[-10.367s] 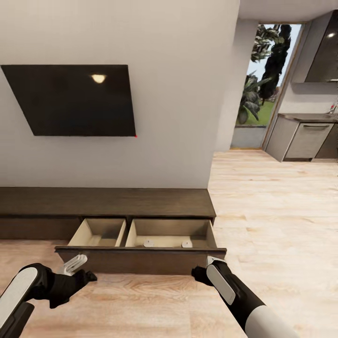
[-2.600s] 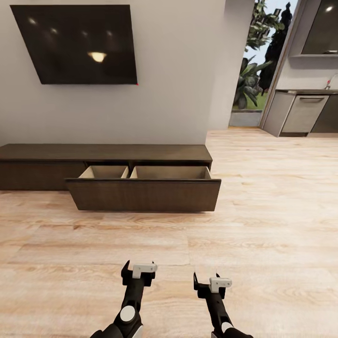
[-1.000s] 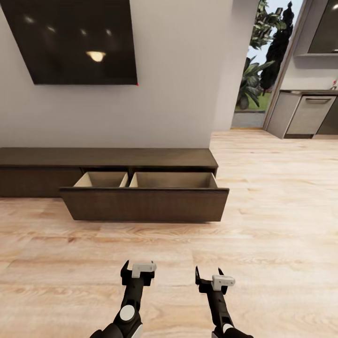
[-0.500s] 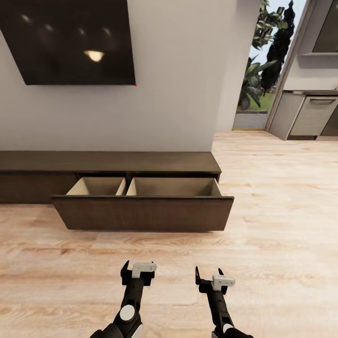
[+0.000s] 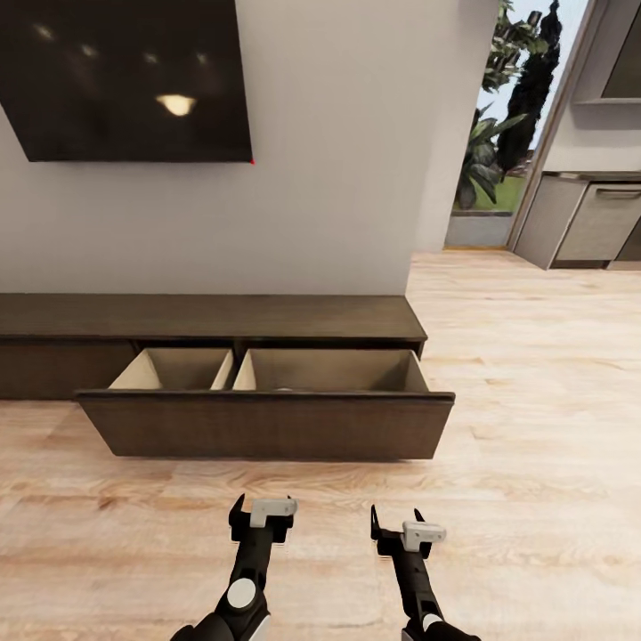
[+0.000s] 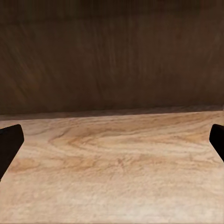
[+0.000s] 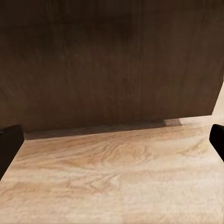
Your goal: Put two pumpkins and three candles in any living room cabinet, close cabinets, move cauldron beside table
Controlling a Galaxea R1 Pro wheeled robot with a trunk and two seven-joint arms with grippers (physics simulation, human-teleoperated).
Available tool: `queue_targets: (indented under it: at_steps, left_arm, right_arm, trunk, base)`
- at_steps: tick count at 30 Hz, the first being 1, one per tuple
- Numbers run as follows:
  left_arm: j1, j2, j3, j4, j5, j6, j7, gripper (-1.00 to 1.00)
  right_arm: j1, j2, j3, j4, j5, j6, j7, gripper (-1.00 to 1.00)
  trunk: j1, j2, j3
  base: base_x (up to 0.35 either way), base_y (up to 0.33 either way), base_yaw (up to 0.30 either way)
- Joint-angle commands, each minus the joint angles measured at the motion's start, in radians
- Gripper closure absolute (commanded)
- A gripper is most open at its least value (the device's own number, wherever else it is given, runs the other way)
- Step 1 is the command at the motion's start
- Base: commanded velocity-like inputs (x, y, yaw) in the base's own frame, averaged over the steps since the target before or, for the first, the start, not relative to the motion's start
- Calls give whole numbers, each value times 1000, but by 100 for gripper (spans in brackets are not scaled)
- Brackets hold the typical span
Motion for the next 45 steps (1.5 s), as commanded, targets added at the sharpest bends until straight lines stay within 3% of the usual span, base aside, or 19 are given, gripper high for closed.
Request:
queue_targets:
  at_steps: [1, 21, 45]
  left_arm:
    - [-1, 1, -4, 1, 10, -8, 5, -100]
    - [-1, 2, -8, 1, 10, -8, 4, -100]
    - [-1, 2, -12, 0, 9, -9, 4, -100]
  right_arm:
    - [0, 0, 9, 0, 0, -2, -10, -100]
    - [0, 1, 9, 0, 0, 0, -10, -100]
    - [-1, 4, 0, 2, -4, 41, -11, -100]
  trunk:
    - [0, 0, -1]
    - [0, 0, -1]
    - [0, 0, -1]
  base:
    - [236, 0, 0]
    - [205, 0, 0]
    - [11, 0, 0]
